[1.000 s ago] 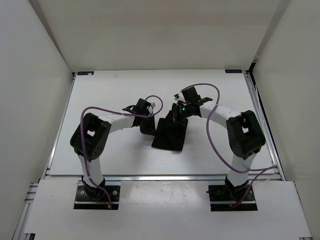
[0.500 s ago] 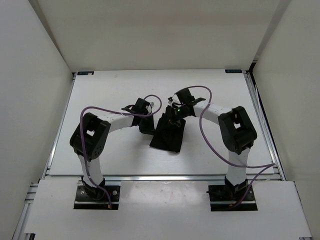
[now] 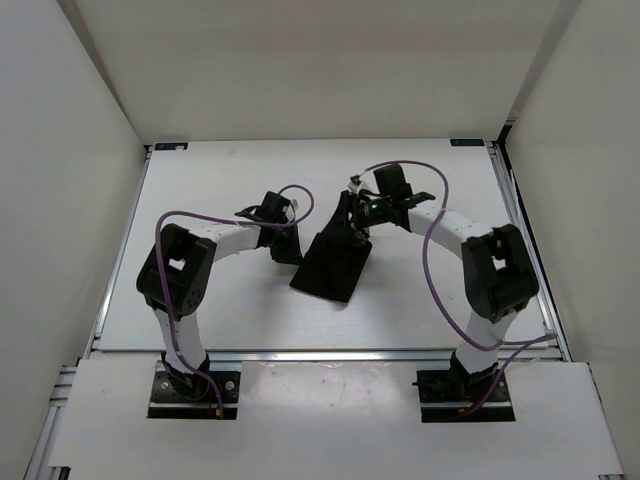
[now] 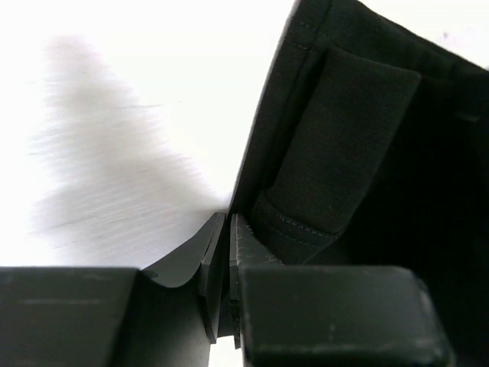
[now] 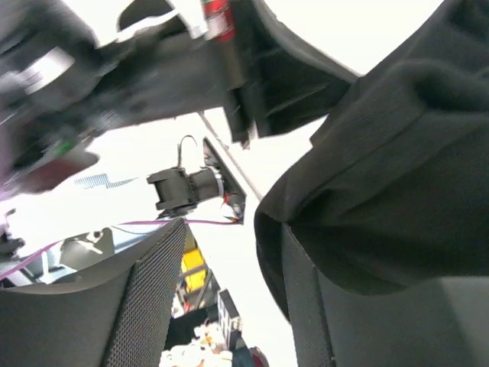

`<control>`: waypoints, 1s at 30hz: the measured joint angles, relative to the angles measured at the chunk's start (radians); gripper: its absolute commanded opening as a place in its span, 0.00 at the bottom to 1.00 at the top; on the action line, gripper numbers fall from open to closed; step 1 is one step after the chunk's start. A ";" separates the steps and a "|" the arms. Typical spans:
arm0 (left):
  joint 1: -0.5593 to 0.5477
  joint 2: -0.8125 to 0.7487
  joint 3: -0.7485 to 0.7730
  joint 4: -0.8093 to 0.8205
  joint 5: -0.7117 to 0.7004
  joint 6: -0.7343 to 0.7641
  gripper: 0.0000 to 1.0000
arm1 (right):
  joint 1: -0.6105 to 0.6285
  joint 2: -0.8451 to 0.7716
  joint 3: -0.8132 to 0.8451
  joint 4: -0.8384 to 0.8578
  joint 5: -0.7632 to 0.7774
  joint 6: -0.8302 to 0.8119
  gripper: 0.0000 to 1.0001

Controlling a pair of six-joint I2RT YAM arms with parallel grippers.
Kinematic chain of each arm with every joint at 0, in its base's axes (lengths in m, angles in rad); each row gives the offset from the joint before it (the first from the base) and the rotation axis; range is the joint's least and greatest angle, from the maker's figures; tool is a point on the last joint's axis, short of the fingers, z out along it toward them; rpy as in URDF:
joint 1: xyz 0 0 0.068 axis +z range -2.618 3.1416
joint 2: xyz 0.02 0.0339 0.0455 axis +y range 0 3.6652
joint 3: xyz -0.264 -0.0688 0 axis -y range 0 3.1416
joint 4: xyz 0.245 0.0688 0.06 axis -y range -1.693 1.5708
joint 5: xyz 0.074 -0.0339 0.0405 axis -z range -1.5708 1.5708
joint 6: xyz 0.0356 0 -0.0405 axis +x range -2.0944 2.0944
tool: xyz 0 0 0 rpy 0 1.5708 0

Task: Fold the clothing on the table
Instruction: Fold the skirt

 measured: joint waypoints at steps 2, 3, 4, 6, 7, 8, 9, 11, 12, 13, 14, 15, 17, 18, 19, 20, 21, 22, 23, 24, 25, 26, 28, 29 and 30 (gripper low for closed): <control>0.008 0.000 0.003 -0.006 -0.002 0.002 0.19 | -0.024 -0.071 -0.035 0.015 -0.005 0.013 0.55; 0.012 0.000 0.004 -0.008 -0.002 0.003 0.19 | -0.034 -0.106 -0.053 0.023 -0.005 0.020 0.54; 0.016 0.000 0.004 -0.009 -0.003 0.003 0.19 | -0.047 -0.144 -0.073 0.032 -0.005 0.026 0.54; 0.021 0.000 0.004 -0.010 -0.006 0.003 0.19 | -0.071 -0.204 -0.112 0.053 -0.006 0.035 0.55; 0.022 0.000 0.004 -0.011 -0.006 0.003 0.19 | -0.082 -0.223 -0.130 0.070 -0.009 0.046 0.54; 0.022 0.000 0.004 -0.011 -0.006 0.003 0.19 | -0.091 -0.233 -0.148 0.098 -0.015 0.062 0.52; 0.021 0.000 0.004 -0.011 -0.006 0.003 0.19 | -0.097 -0.232 -0.160 0.128 -0.023 0.079 0.48; 0.020 0.000 0.004 -0.011 -0.006 0.003 0.19 | -0.095 -0.186 -0.162 0.186 -0.039 0.110 0.45; 0.019 0.000 0.004 -0.011 -0.006 0.003 0.19 | -0.089 -0.157 -0.155 0.203 -0.044 0.114 0.45; 0.019 0.000 0.004 -0.011 -0.006 0.003 0.19 | -0.082 -0.123 -0.145 0.214 -0.047 0.119 0.45; 0.019 0.000 0.004 -0.011 -0.006 0.003 0.19 | -0.074 -0.091 -0.137 0.217 -0.044 0.117 0.46; 0.019 0.000 0.004 -0.011 -0.006 0.003 0.19 | -0.069 -0.068 -0.126 0.196 -0.033 0.106 0.49; 0.019 0.000 0.004 -0.011 -0.006 0.003 0.19 | -0.058 -0.044 -0.108 0.116 0.008 0.073 0.50; 0.019 0.000 0.004 -0.010 -0.006 0.003 0.19 | -0.053 -0.043 -0.095 0.054 0.043 0.042 0.50; 0.019 0.000 0.004 -0.010 -0.006 0.002 0.19 | -0.050 -0.043 -0.077 -0.003 0.079 0.015 0.50; 0.019 0.000 0.004 -0.010 -0.006 0.002 0.19 | -0.046 -0.043 -0.048 -0.065 0.127 -0.019 0.51; 0.019 0.000 0.003 -0.008 -0.006 0.002 0.19 | -0.042 -0.043 -0.023 -0.115 0.172 -0.046 0.52; 0.019 0.000 0.001 -0.005 -0.005 0.000 0.19 | -0.039 -0.043 0.005 -0.166 0.215 -0.071 0.51; 0.019 -0.001 -0.002 -0.002 -0.005 -0.001 0.19 | -0.036 -0.042 0.035 -0.209 0.254 -0.093 0.52; 0.019 -0.002 -0.005 0.004 -0.005 -0.003 0.19 | -0.033 -0.039 0.065 -0.250 0.291 -0.112 0.51; 0.019 -0.005 -0.011 0.011 -0.004 -0.004 0.19 | -0.030 -0.029 0.103 -0.294 0.325 -0.129 0.51; 0.019 -0.008 -0.016 0.018 -0.004 -0.005 0.19 | -0.026 -0.011 0.145 -0.327 0.354 -0.144 0.51; 0.020 -0.012 -0.024 0.027 -0.002 -0.005 0.19 | -0.016 0.043 0.246 -0.401 0.413 -0.167 0.51; 0.021 -0.016 -0.030 0.031 -0.002 -0.006 0.19 | -0.007 0.084 0.309 -0.440 0.447 -0.180 0.51; 0.023 -0.019 -0.034 0.034 -0.001 -0.008 0.19 | 0.002 0.122 0.362 -0.472 0.477 -0.189 0.51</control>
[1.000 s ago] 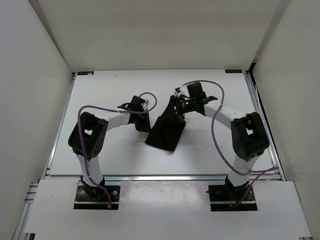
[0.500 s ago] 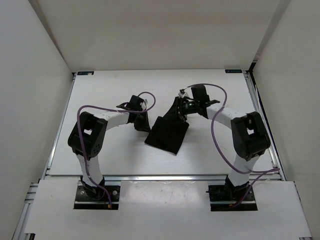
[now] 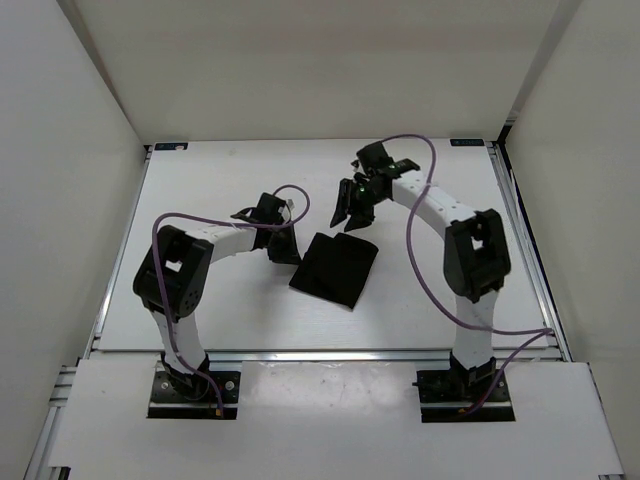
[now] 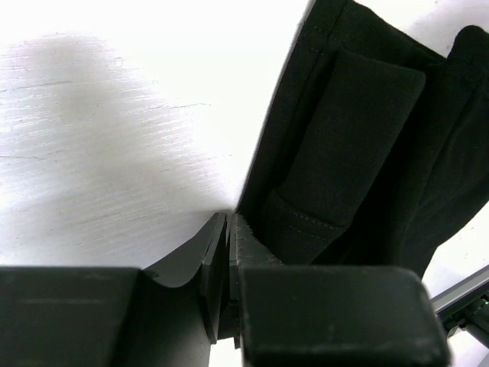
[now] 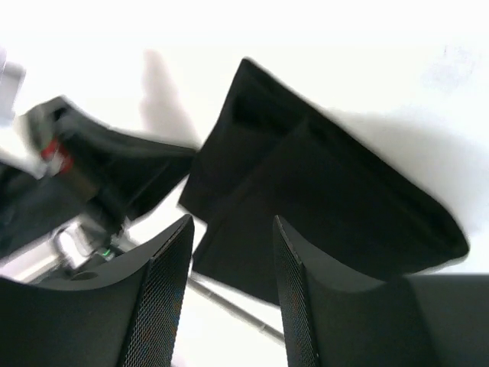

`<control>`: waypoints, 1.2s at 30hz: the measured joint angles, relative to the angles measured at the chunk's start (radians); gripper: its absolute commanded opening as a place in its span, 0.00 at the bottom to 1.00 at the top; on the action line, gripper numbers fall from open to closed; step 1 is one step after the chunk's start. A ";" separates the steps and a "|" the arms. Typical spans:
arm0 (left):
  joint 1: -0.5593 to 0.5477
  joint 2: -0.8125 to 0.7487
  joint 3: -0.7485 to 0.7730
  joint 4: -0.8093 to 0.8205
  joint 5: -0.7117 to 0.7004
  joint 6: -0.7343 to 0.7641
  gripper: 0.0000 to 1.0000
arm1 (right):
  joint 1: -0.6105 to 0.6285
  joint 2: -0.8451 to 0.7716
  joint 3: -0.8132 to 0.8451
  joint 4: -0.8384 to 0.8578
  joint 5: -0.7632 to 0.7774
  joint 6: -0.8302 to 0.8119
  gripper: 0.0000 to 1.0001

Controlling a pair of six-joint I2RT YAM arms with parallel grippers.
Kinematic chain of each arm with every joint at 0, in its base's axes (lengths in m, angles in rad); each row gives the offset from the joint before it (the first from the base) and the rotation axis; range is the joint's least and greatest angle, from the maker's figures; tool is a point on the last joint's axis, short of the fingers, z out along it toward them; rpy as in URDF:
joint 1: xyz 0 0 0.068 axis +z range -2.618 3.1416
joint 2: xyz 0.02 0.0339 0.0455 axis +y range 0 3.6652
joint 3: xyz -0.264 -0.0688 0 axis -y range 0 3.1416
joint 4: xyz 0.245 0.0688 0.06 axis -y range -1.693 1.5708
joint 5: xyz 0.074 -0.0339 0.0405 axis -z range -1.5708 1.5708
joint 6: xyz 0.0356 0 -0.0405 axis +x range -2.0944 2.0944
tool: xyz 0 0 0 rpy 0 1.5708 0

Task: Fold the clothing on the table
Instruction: Fold the skirt

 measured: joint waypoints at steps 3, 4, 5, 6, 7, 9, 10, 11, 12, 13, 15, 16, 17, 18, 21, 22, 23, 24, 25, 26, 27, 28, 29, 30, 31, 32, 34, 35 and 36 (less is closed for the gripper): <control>0.008 -0.005 -0.008 0.008 0.002 0.000 0.19 | 0.044 0.139 0.187 -0.124 0.089 -0.024 0.51; 0.010 -0.006 -0.010 0.008 0.002 0.000 0.19 | 0.060 0.183 0.243 -0.168 0.113 -0.031 0.51; 0.015 -0.010 -0.014 0.007 0.002 0.001 0.18 | 0.076 0.223 0.289 -0.201 0.133 -0.038 0.51; 0.023 -0.014 -0.020 0.008 0.002 0.004 0.19 | 0.092 0.260 0.329 -0.235 0.153 -0.044 0.51; 0.034 -0.021 -0.027 0.008 0.002 0.005 0.19 | 0.105 0.293 0.366 -0.269 0.169 -0.048 0.51; 0.060 -0.037 -0.046 0.008 0.002 0.005 0.19 | 0.132 0.354 0.438 -0.341 0.199 -0.051 0.51; 0.074 -0.047 -0.057 0.007 0.001 0.007 0.18 | 0.143 0.375 0.466 -0.369 0.214 -0.053 0.50; 0.084 -0.053 -0.065 0.006 0.001 0.008 0.18 | 0.152 0.394 0.495 -0.401 0.233 -0.054 0.50; 0.097 -0.060 -0.073 0.008 0.000 0.008 0.18 | 0.161 0.409 0.522 -0.430 0.253 -0.054 0.50; 0.107 -0.064 -0.078 0.007 0.000 0.008 0.18 | 0.166 0.417 0.542 -0.453 0.269 -0.054 0.50; 0.118 -0.067 -0.082 0.007 0.001 0.008 0.18 | 0.174 0.420 0.567 -0.491 0.312 -0.056 0.50; 0.119 -0.067 -0.082 0.008 0.003 0.008 0.19 | 0.175 0.420 0.576 -0.509 0.334 -0.056 0.49; 0.119 -0.067 -0.082 0.008 0.015 0.008 0.20 | 0.176 0.419 0.581 -0.518 0.351 -0.056 0.49; 0.122 -0.068 -0.082 0.009 0.041 0.006 0.22 | 0.175 0.418 0.584 -0.527 0.370 -0.056 0.50; 0.122 -0.074 -0.063 0.003 0.130 -0.004 0.29 | 0.171 0.402 0.570 -0.535 0.412 -0.055 0.49; 0.118 -0.076 -0.045 -0.010 0.145 -0.002 0.38 | 0.167 0.383 0.551 -0.533 0.421 -0.053 0.49; 0.114 -0.076 -0.018 -0.019 0.161 0.002 0.42 | 0.164 0.362 0.529 -0.531 0.425 -0.052 0.49; 0.107 -0.077 0.012 -0.021 0.180 0.000 0.47 | 0.159 0.331 0.498 -0.528 0.430 -0.052 0.50; 0.100 -0.080 0.040 -0.017 0.203 -0.005 0.52 | 0.151 0.293 0.463 -0.523 0.435 -0.050 0.49; 0.093 -0.086 0.058 -0.009 0.222 -0.008 0.55 | 0.143 0.255 0.431 -0.523 0.440 -0.048 0.49; 0.085 -0.096 0.070 0.005 0.245 -0.016 0.58 | 0.132 0.212 0.393 -0.508 0.444 -0.047 0.50; 0.080 -0.108 0.074 0.019 0.266 -0.024 0.59 | 0.120 0.168 0.356 -0.501 0.447 -0.046 0.49; 0.072 -0.119 0.072 0.033 0.289 -0.039 0.59 | 0.106 0.120 0.312 -0.487 0.449 -0.045 0.50; 0.066 -0.126 0.069 0.048 0.310 -0.054 0.58 | 0.093 0.076 0.268 -0.471 0.452 -0.045 0.50; 0.059 -0.130 0.060 0.070 0.328 -0.068 0.58 | 0.080 0.037 0.224 -0.457 0.454 -0.043 0.51; 0.050 -0.132 0.049 0.088 0.342 -0.082 0.57 | 0.067 0.003 0.184 -0.448 0.456 -0.042 0.49; 0.034 -0.131 0.018 0.114 0.359 -0.108 0.56 | 0.040 -0.052 0.104 -0.426 0.457 -0.037 0.49; 0.026 -0.130 0.006 0.114 0.362 -0.116 0.56 | 0.027 -0.074 0.063 -0.409 0.457 -0.034 0.50; 0.016 -0.126 0.000 0.111 0.361 -0.122 0.56 | 0.017 -0.090 0.030 -0.401 0.456 -0.031 0.49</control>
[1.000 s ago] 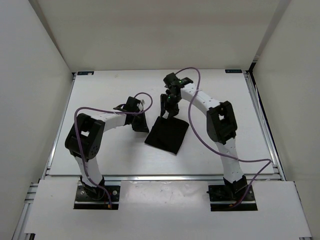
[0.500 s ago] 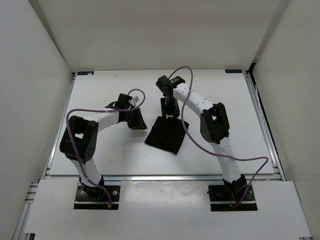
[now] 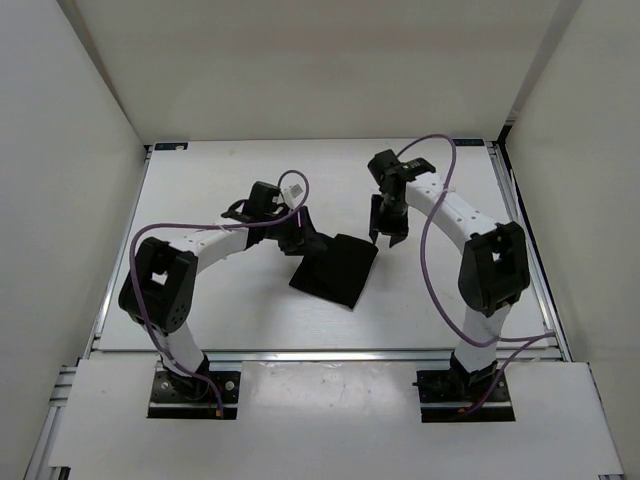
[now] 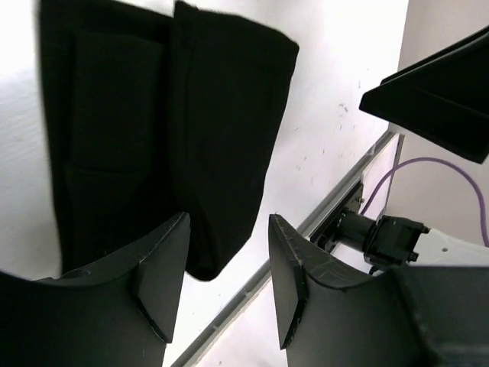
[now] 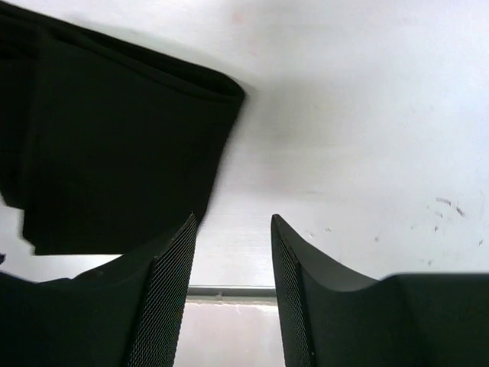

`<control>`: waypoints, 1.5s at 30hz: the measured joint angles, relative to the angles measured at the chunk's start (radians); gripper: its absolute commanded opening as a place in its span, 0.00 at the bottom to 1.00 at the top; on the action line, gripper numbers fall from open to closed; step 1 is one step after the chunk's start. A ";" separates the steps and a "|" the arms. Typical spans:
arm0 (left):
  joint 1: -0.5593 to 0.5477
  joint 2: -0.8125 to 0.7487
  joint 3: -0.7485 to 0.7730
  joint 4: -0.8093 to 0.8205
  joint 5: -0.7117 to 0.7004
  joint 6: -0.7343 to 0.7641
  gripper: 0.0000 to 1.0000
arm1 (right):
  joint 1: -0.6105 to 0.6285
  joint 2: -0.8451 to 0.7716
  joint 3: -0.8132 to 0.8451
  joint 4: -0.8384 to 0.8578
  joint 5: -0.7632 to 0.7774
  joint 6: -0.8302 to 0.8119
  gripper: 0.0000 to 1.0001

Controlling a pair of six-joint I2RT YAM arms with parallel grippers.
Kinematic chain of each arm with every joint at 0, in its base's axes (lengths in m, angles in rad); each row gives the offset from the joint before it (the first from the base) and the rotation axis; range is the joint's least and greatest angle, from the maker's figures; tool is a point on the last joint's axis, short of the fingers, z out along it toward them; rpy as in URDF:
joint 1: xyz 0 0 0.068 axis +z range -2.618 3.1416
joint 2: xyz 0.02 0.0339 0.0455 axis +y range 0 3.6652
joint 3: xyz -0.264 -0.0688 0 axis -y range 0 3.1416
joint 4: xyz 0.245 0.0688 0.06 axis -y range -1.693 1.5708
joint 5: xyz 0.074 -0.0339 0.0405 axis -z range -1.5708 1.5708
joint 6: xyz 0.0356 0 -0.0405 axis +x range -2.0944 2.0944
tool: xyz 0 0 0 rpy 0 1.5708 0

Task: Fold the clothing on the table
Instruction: Fold the skirt

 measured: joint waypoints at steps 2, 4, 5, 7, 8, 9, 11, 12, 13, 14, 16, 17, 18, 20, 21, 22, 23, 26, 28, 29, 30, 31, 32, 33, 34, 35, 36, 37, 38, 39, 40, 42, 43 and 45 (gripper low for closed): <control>-0.017 0.008 -0.001 0.000 -0.005 -0.005 0.55 | -0.019 -0.029 -0.062 0.013 -0.005 0.006 0.50; -0.032 0.011 -0.001 -0.002 -0.016 -0.003 0.55 | -0.035 -0.058 -0.114 0.034 -0.011 0.013 0.49; -0.039 0.014 -0.001 -0.002 -0.022 -0.002 0.54 | -0.041 -0.072 -0.132 0.038 -0.013 0.016 0.50; -0.048 0.022 0.002 -0.008 -0.038 0.005 0.55 | -0.050 -0.109 -0.171 0.055 -0.018 0.019 0.49; -0.051 0.028 0.006 -0.016 -0.050 0.010 0.55 | -0.053 -0.128 -0.187 0.062 -0.021 0.021 0.49; -0.054 0.034 0.011 -0.023 -0.061 0.017 0.55 | -0.055 -0.145 -0.199 0.064 -0.024 0.024 0.49; -0.061 0.043 0.020 -0.039 -0.089 0.032 0.54 | -0.056 -0.171 -0.216 0.077 -0.031 0.029 0.49; -0.064 0.046 0.026 -0.050 -0.104 0.039 0.55 | -0.056 -0.179 -0.224 0.084 -0.036 0.032 0.49; -0.064 0.047 0.030 -0.055 -0.113 0.045 0.55 | -0.056 -0.188 -0.235 0.095 -0.040 0.035 0.50; -0.064 0.048 0.035 -0.062 -0.123 0.052 0.55 | -0.056 -0.196 -0.249 0.104 -0.045 0.039 0.49; -0.065 0.049 0.045 -0.076 -0.143 0.064 0.55 | -0.053 -0.204 -0.274 0.113 -0.052 0.043 0.50; -0.066 0.050 0.048 -0.079 -0.152 0.069 0.55 | -0.052 -0.206 -0.284 0.115 -0.056 0.045 0.49; -0.066 0.051 0.053 -0.082 -0.159 0.074 0.55 | -0.052 -0.206 -0.292 0.117 -0.062 0.047 0.49; -0.070 0.056 0.059 -0.083 -0.172 0.079 0.55 | -0.051 -0.206 -0.307 0.125 -0.068 0.050 0.49; -0.073 0.061 0.060 -0.082 -0.177 0.082 0.55 | -0.050 -0.206 -0.312 0.127 -0.069 0.052 0.49; -0.077 0.066 0.061 -0.082 -0.182 0.084 0.55 | -0.048 -0.206 -0.312 0.128 -0.070 0.055 0.49; -0.084 0.071 0.061 -0.084 -0.187 0.085 0.54 | -0.046 -0.207 -0.313 0.130 -0.071 0.059 0.49; -0.100 0.085 0.060 -0.085 -0.199 0.090 0.55 | -0.040 -0.216 -0.314 0.137 -0.072 0.066 0.49; -0.106 0.086 0.053 -0.079 -0.199 0.089 0.52 | -0.039 -0.225 -0.317 0.140 -0.073 0.069 0.48; -0.108 0.086 0.048 -0.073 -0.197 0.085 0.47 | -0.039 -0.232 -0.320 0.142 -0.074 0.071 0.48; -0.108 0.086 0.041 -0.066 -0.196 0.081 0.43 | -0.038 -0.240 -0.325 0.144 -0.075 0.072 0.47; -0.108 0.086 0.035 -0.064 -0.195 0.077 0.29 | -0.038 -0.247 -0.330 0.145 -0.075 0.074 0.46; -0.108 0.086 0.030 -0.060 -0.192 0.075 0.13 | -0.038 -0.254 -0.336 0.148 -0.075 0.076 0.46; -0.108 0.086 0.025 -0.054 -0.187 0.068 0.06 | -0.038 -0.262 -0.343 0.151 -0.076 0.078 0.45; -0.108 0.087 0.023 -0.048 -0.182 0.063 0.00 | -0.038 -0.270 -0.351 0.153 -0.077 0.081 0.45; -0.107 0.088 0.020 -0.039 -0.176 0.057 0.00 | -0.038 -0.278 -0.358 0.156 -0.077 0.085 0.44; -0.106 0.091 0.020 -0.030 -0.165 0.052 0.00 | -0.038 -0.285 -0.364 0.156 -0.077 0.089 0.45; -0.106 0.093 0.020 -0.020 -0.154 0.050 0.00 | -0.038 -0.291 -0.370 0.158 -0.077 0.092 0.44; -0.106 0.098 0.022 -0.015 -0.145 0.046 0.00 | -0.038 -0.297 -0.376 0.161 -0.077 0.095 0.44; -0.107 0.102 0.027 -0.017 -0.138 0.044 0.00 | -0.038 -0.300 -0.380 0.159 -0.078 0.096 0.44; -0.108 0.103 0.032 -0.021 -0.135 0.043 0.00 | -0.038 -0.303 -0.382 0.161 -0.078 0.097 0.44; -0.114 0.102 0.056 -0.032 -0.130 0.044 0.00 | -0.038 -0.303 -0.388 0.164 -0.078 0.099 0.44; -0.117 0.101 0.072 -0.034 -0.129 0.043 0.00 | -0.037 -0.303 -0.392 0.164 -0.078 0.100 0.44; -0.120 0.088 0.093 -0.040 -0.127 0.043 0.00 | -0.037 -0.303 -0.398 0.165 -0.078 0.103 0.44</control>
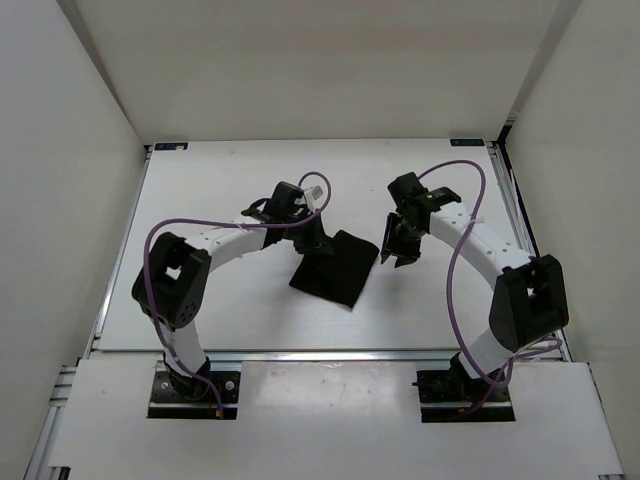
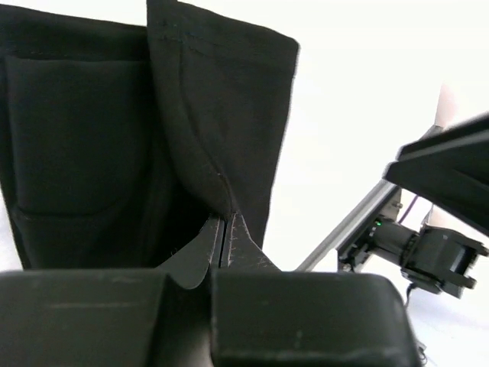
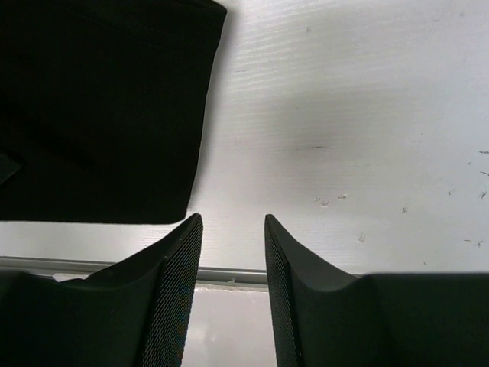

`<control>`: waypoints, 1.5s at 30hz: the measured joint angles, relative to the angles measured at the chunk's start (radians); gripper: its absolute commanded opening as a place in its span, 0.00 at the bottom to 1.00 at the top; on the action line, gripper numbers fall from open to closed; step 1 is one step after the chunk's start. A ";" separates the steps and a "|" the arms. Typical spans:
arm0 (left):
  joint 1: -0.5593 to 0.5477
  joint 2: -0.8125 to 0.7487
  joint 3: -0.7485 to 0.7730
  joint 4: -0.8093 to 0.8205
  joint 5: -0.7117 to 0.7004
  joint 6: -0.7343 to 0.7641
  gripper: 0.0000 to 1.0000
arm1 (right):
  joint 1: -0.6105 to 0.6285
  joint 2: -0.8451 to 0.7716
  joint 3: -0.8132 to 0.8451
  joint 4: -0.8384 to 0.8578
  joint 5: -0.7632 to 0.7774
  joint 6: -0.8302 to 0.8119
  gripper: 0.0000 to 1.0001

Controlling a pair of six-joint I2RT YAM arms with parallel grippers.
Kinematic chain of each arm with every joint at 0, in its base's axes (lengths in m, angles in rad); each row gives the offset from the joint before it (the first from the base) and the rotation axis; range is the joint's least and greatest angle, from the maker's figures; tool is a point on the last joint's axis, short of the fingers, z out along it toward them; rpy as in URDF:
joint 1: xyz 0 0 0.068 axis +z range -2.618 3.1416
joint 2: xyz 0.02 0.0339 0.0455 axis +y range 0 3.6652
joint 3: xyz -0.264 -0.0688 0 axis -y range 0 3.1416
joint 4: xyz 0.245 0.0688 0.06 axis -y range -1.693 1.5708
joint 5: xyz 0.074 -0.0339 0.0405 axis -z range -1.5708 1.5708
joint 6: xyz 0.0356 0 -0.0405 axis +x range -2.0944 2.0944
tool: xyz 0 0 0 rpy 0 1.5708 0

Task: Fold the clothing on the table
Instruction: Fold the skirt

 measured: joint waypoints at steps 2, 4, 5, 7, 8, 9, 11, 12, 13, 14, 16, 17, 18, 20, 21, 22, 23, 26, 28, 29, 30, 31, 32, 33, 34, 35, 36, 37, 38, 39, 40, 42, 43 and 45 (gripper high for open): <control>-0.001 -0.027 0.003 -0.013 0.000 0.000 0.00 | 0.000 0.000 -0.007 0.003 0.000 0.005 0.44; 0.004 -0.056 0.003 -0.032 -0.005 0.002 0.00 | 0.003 -0.001 -0.011 0.005 -0.008 0.007 0.44; 0.007 -0.070 0.003 -0.044 -0.009 0.004 0.00 | 0.004 -0.001 -0.011 0.007 -0.011 0.007 0.43; 0.017 -0.100 0.003 -0.066 -0.024 0.006 0.00 | 0.005 -0.001 -0.011 0.012 -0.016 0.007 0.44; 0.022 -0.116 0.002 -0.077 -0.033 0.007 0.00 | 0.006 -0.001 -0.011 0.013 -0.019 0.007 0.44; 0.027 -0.132 0.000 -0.088 -0.039 0.008 0.00 | 0.009 -0.001 -0.011 0.014 -0.020 0.007 0.44; 0.040 -0.168 -0.011 -0.103 -0.057 0.010 0.00 | 0.011 -0.001 -0.011 0.016 -0.024 0.007 0.44; 0.048 -0.186 -0.022 -0.103 -0.064 0.011 0.00 | 0.012 -0.001 -0.011 0.017 -0.027 0.006 0.44; 0.056 -0.202 -0.036 -0.104 -0.071 0.012 0.00 | 0.014 -0.001 -0.011 0.019 -0.032 0.006 0.44; 0.065 -0.214 -0.050 -0.104 -0.078 0.012 0.00 | 0.018 -0.001 -0.011 0.023 -0.038 0.006 0.44; 0.081 -0.225 -0.081 -0.097 -0.084 0.011 0.00 | 0.022 -0.001 -0.014 0.035 -0.053 0.005 0.44; 0.089 -0.225 -0.096 -0.093 -0.084 0.011 0.00 | 0.024 -0.001 -0.017 0.042 -0.063 0.005 0.45; 0.095 -0.222 -0.109 -0.089 -0.084 0.011 0.00 | 0.026 0.001 -0.018 0.047 -0.074 0.003 0.44; 0.104 -0.212 -0.128 -0.086 -0.083 0.006 0.00 | 0.029 0.008 -0.018 0.053 -0.090 0.001 0.44; 0.103 -0.206 -0.133 -0.080 -0.082 0.004 0.00 | 0.031 0.012 -0.018 0.055 -0.094 -0.001 0.43; 0.097 -0.200 -0.135 -0.077 -0.079 0.001 0.00 | 0.032 0.014 -0.018 0.056 -0.098 -0.001 0.43; 0.087 -0.195 -0.136 -0.071 -0.078 -0.005 0.00 | 0.032 0.016 -0.019 0.059 -0.102 -0.002 0.43; 0.033 -0.185 -0.132 -0.050 -0.075 -0.019 0.00 | 0.023 0.010 -0.033 0.084 -0.120 -0.006 0.04; -0.008 -0.170 -0.127 -0.034 -0.073 -0.027 0.00 | 0.017 -0.005 -0.056 0.105 -0.131 -0.014 0.00; -0.026 -0.158 -0.120 -0.027 -0.069 -0.031 0.00 | 0.016 -0.019 -0.074 0.115 -0.137 -0.014 0.00; -0.039 -0.146 -0.113 -0.023 -0.063 -0.035 0.00 | 0.014 -0.032 -0.089 0.121 -0.143 -0.014 0.00; -0.050 -0.130 -0.104 -0.020 -0.059 -0.038 0.00 | 0.016 -0.050 -0.109 0.133 -0.151 -0.016 0.00; -0.058 -0.111 -0.092 -0.019 -0.055 -0.041 0.00 | 0.021 -0.072 -0.133 0.148 -0.159 -0.016 0.00; -0.061 -0.091 -0.077 -0.019 -0.052 -0.044 0.00 | 0.026 -0.095 -0.156 0.158 -0.167 -0.014 0.00; -0.064 -0.070 -0.059 -0.021 -0.050 -0.046 0.00 | 0.030 -0.123 -0.185 0.178 -0.180 -0.011 0.00; -0.068 -0.050 -0.037 -0.020 -0.049 -0.049 0.00 | 0.033 -0.155 -0.219 0.196 -0.192 -0.004 0.00; -0.072 -0.027 -0.013 -0.018 -0.048 -0.051 0.00 | 0.034 -0.190 -0.254 0.209 -0.204 0.005 0.00; -0.079 -0.005 0.011 -0.015 -0.048 -0.057 0.00 | 0.030 -0.221 -0.281 0.213 -0.210 0.015 0.00; -0.089 0.013 0.035 -0.016 -0.048 -0.060 0.00 | 0.023 -0.248 -0.305 0.223 -0.218 0.022 0.00; -0.100 0.030 0.059 -0.016 -0.045 -0.064 0.00 | 0.015 -0.272 -0.323 0.228 -0.223 0.027 0.00; -0.116 0.051 0.089 -0.015 -0.039 -0.068 0.00 | 0.003 -0.296 -0.340 0.232 -0.226 0.035 0.00; -0.147 0.089 0.142 -0.013 -0.032 -0.072 0.00 | -0.015 -0.329 -0.357 0.233 -0.229 0.042 0.00; -0.163 0.107 0.166 -0.013 -0.031 -0.072 0.00 | -0.025 -0.340 -0.363 0.237 -0.231 0.043 0.00; -0.182 0.129 0.195 -0.014 -0.029 -0.072 0.00 | -0.040 -0.356 -0.377 0.245 -0.240 0.045 0.00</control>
